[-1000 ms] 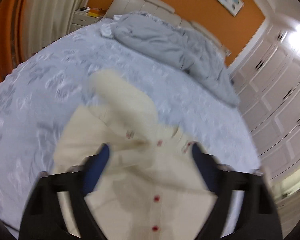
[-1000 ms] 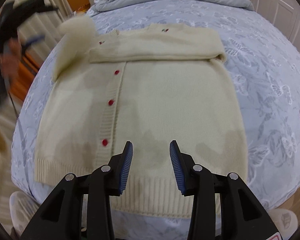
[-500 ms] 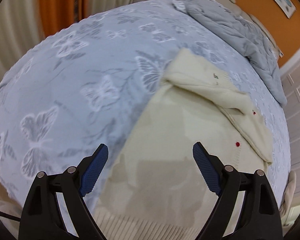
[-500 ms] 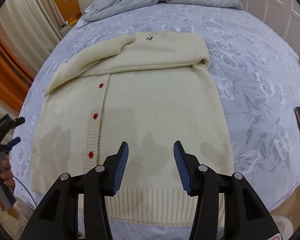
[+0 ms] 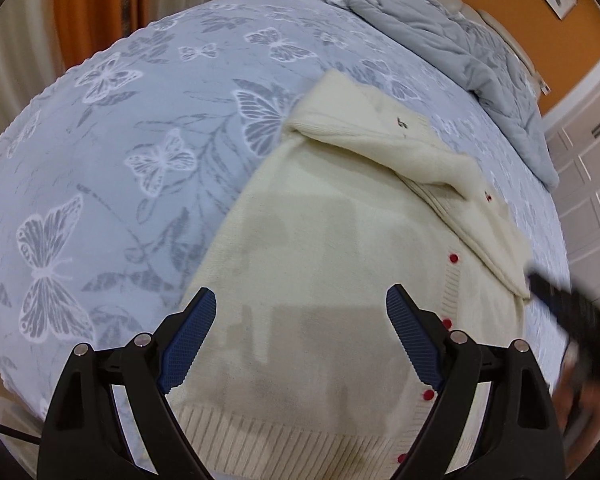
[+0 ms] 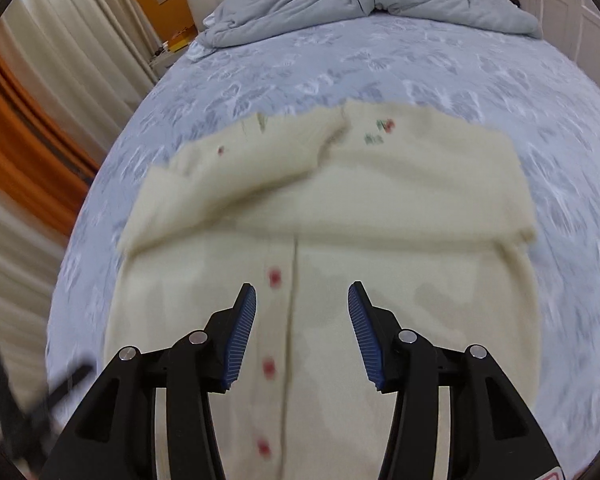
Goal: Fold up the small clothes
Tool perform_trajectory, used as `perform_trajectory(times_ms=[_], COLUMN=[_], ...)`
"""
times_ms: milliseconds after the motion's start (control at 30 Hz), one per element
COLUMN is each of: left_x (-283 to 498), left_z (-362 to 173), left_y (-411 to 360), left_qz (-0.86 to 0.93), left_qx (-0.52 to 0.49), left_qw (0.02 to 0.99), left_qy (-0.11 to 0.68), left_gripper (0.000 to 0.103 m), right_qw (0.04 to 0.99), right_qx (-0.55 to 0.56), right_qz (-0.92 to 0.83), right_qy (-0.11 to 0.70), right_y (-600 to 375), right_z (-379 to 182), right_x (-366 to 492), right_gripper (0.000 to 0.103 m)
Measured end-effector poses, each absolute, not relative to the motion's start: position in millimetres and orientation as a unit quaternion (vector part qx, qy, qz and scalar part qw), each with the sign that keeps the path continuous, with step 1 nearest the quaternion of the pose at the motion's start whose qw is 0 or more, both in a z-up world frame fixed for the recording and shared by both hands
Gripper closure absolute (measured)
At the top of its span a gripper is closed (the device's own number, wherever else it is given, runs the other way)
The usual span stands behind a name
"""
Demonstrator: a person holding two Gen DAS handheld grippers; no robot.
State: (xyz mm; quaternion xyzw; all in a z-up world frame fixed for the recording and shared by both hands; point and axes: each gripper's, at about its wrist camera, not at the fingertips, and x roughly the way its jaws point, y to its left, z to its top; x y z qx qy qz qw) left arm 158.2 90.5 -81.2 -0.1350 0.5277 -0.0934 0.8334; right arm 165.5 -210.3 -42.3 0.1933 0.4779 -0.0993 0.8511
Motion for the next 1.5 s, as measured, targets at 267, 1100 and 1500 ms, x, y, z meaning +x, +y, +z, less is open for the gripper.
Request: perform_trajectory(times_ms=[267,1100,1500], left_x=[147,191,310], left_z=[-75,-79,-164], left_y=[103,100,54], left_qz=[-0.093,-0.118,-0.064], left_qx=[-0.127,-0.235,-0.370], left_qw=[0.839,0.810,0.700], left_qy=[0.521,0.524,0.607], left_gripper=[0.016,0.015,0.073], right_qw=[0.828,0.811,0.830], right_qx=[0.248,0.347,0.335], right_qz=[-0.145,-0.169,-0.169], right_qy=[0.481,0.439,0.412], right_y=[-228,-307,-313], right_z=[-62,-110,-78], right_x=[278,153,198], right_gripper=[0.047,0.041,0.093])
